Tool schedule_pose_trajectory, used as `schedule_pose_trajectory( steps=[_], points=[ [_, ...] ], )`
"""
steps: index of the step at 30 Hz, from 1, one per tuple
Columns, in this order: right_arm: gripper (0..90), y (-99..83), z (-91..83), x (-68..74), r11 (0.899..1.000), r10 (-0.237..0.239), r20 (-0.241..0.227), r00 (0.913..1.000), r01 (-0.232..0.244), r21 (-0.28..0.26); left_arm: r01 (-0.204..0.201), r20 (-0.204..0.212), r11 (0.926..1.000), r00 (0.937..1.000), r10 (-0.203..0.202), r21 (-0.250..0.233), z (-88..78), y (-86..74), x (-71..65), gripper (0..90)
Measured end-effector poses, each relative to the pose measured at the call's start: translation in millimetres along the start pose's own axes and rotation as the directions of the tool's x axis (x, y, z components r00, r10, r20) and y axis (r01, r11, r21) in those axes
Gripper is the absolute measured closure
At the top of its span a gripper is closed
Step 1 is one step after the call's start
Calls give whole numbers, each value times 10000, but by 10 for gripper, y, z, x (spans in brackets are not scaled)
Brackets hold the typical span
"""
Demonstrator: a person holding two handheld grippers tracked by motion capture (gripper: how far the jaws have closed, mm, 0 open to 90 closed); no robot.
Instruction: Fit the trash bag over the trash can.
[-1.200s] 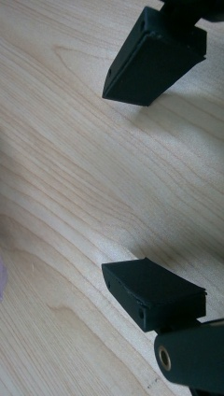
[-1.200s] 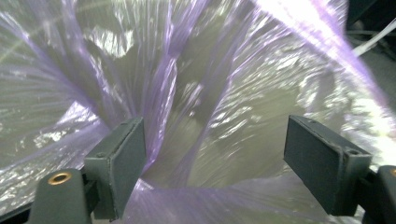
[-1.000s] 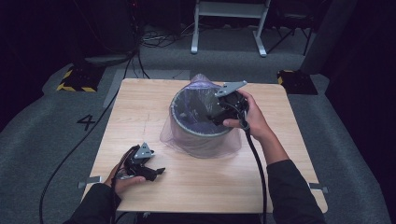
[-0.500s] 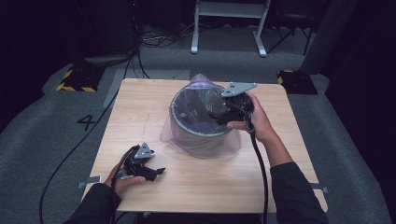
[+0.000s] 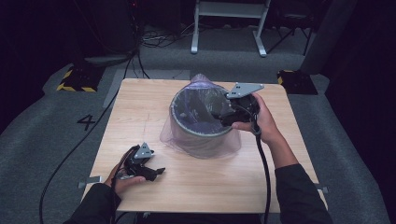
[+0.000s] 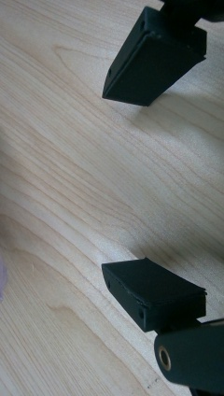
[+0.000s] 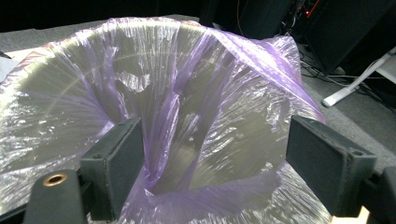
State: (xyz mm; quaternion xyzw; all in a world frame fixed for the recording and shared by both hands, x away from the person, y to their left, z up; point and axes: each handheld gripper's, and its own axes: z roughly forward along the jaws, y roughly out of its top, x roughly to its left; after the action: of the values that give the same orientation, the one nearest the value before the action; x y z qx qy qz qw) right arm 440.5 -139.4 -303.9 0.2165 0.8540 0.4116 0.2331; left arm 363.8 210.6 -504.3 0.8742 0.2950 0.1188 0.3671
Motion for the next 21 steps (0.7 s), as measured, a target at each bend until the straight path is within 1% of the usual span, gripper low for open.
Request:
schedule_pose_trajectory(
  steps=[4, 12, 21],
  points=[
    [193, -18, -55, 6, 10000, -32, -9, 10000, 32, -14, 2, -5, 10000, 10000, -2, 5, 0, 0, 0, 144],
    [194, -55, -139, -8, 9999, 118, -8, 9999, -118, -77, 9, -5, 10000, 10000, -9, 9, -1, 0, -1, 144],
    [193, -132, -230, 15, 9997, -207, 91, 9997, 206, 112, 2, -6, 10000, 10000, -2, 8, 0, 0, 0, 144]
  ],
)
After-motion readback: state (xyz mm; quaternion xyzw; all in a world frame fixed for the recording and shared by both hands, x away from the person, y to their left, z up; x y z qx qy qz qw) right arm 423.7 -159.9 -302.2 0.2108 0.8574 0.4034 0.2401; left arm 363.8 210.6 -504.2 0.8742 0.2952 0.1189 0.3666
